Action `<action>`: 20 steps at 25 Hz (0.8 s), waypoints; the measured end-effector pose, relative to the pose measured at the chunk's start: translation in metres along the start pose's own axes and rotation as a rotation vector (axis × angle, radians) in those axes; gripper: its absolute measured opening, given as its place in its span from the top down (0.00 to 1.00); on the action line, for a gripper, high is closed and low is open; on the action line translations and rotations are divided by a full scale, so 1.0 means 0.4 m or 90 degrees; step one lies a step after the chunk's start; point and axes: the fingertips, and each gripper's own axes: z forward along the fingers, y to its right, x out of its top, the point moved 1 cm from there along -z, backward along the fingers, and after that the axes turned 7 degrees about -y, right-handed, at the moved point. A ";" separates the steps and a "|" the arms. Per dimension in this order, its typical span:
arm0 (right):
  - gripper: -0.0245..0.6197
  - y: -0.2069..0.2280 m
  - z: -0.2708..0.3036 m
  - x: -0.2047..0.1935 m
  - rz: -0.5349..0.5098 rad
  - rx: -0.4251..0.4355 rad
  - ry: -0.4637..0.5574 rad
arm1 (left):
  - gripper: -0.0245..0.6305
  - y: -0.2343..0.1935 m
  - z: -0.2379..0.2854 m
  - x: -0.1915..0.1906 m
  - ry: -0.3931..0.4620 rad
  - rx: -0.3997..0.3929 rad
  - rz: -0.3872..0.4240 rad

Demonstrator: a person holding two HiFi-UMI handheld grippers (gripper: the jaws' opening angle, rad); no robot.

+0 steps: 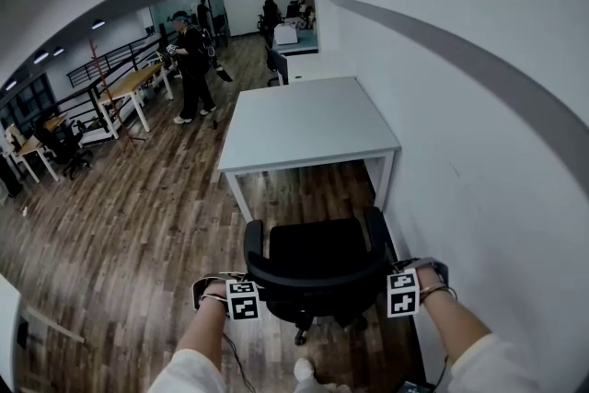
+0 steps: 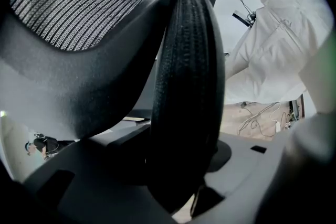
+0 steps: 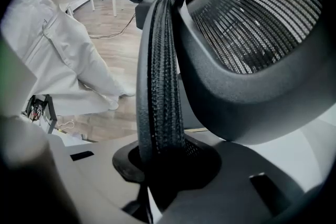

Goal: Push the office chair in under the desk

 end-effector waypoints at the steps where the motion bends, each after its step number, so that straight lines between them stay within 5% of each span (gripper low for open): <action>1: 0.81 0.017 0.006 -0.001 0.000 -0.001 0.000 | 0.65 -0.018 0.003 0.001 0.001 0.001 0.000; 20: 0.81 0.337 0.137 -0.009 0.014 0.002 -0.004 | 0.65 -0.375 0.080 0.005 0.007 0.007 0.011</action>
